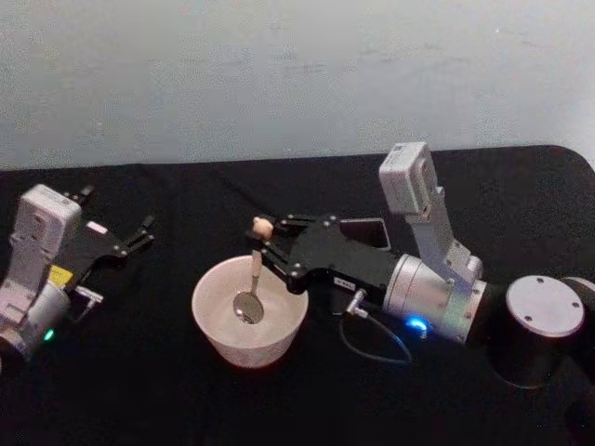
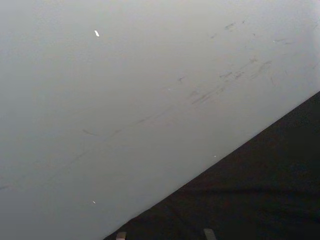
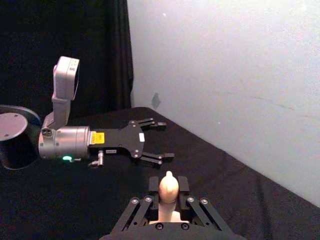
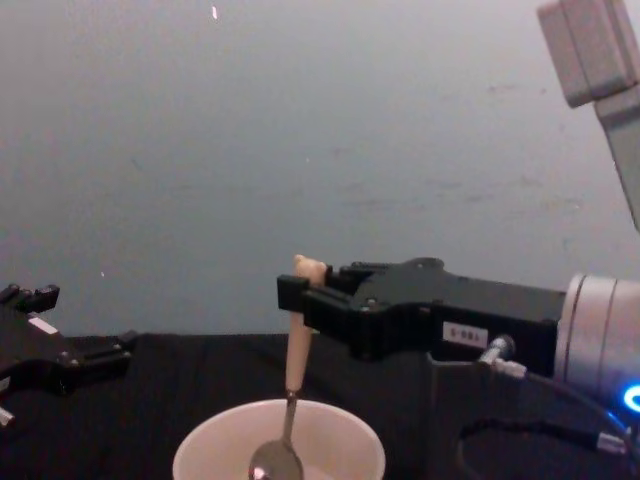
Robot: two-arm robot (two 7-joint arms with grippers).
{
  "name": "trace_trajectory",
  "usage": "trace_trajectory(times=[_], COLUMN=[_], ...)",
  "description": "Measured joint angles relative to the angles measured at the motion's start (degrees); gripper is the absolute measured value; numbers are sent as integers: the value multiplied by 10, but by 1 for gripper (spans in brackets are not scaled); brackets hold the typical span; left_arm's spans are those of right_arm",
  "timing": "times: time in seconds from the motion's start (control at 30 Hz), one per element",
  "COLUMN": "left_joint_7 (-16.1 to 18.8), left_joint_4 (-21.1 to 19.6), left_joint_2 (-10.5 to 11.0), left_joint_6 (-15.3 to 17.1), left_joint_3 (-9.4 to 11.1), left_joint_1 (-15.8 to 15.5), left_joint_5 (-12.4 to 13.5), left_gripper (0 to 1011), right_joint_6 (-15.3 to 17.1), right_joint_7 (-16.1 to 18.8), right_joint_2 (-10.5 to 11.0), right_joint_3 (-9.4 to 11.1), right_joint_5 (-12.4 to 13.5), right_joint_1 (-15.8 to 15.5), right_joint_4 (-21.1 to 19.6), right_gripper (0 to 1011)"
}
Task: Pick up the stirring spoon with one hand, stir inside the cup, then place it back in its original position.
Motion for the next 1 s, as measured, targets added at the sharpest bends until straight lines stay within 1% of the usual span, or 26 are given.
trace_trajectory(times=[0.37,0.57,0.77,1.0], left_joint_7=[0,0,0,0], left_joint_4=[0,0,0,0], left_joint_2=[0,0,0,0], left_joint_6=[0,0,0,0], left_joint_3=[0,0,0,0], left_joint_1=[0,0,0,0], left_joint_5=[0,0,0,0], left_gripper=[1001,1001,1001,1001], right_joint_6=[-1,-1,1,2], right_joint_7=[-5,-8,-18,-30], right_joint_2=[5,11,18,29], right_joint_3=[10,18,32,57], right_joint_5=[11,20,32,51], right_joint_1=[-3,-5,-9,-19], right_joint_4=[-8,-21,-40,-67], right_gripper=[214,214,214,214])
